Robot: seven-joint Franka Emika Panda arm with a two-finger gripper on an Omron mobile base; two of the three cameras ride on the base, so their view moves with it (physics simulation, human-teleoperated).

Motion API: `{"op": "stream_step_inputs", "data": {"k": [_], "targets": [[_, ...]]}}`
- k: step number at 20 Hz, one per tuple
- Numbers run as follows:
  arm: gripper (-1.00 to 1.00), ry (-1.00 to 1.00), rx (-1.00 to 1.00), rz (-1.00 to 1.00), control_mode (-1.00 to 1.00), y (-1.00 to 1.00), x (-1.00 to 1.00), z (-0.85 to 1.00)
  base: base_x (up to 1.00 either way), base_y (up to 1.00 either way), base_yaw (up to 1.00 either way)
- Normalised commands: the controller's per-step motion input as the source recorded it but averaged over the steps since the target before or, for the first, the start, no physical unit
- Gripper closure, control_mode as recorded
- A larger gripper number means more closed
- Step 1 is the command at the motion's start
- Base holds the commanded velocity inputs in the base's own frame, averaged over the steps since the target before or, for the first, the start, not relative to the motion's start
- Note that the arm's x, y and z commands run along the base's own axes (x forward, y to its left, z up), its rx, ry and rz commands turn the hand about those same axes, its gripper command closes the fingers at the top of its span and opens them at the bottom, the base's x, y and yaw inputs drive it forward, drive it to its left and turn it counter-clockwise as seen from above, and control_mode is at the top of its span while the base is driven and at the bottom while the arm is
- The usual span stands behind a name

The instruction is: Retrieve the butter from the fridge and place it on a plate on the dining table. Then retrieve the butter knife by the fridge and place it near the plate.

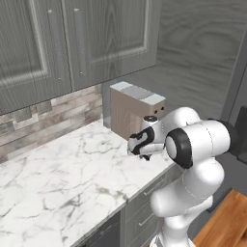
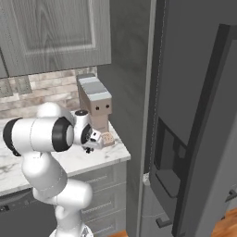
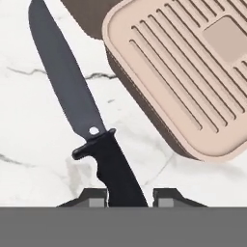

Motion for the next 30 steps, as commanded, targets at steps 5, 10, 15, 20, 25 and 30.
{"op": "stream_step_inputs", "data": {"k": [5,10,15,20,25,30], "targets": [[1.0,0.0,0.0,0.0,-1.0,0.07,-0.41,0.09,0.0,0.0,0.0],[1.0,-0.05,0.0,0.0,-1.0,0.0,-0.68,0.49,0.0,0.0,0.0],[1.0,-0.01,0.0,0.0,-1.0,0.0,-0.83,0.95,0.0,0.0,0.0],[1.0,0.0,0.0,0.0,-1.0,0.0,-0.99,1.0,0.0,0.0,0.0],[1.0,-0.02,0.0,0.0,-1.0,-0.03,-0.97,0.9,0.0,0.0,0.0],[1.0,-0.13,0.0,0.06,-1.0,-0.13,-0.81,0.73,0.0,0.0,0.0]]}}
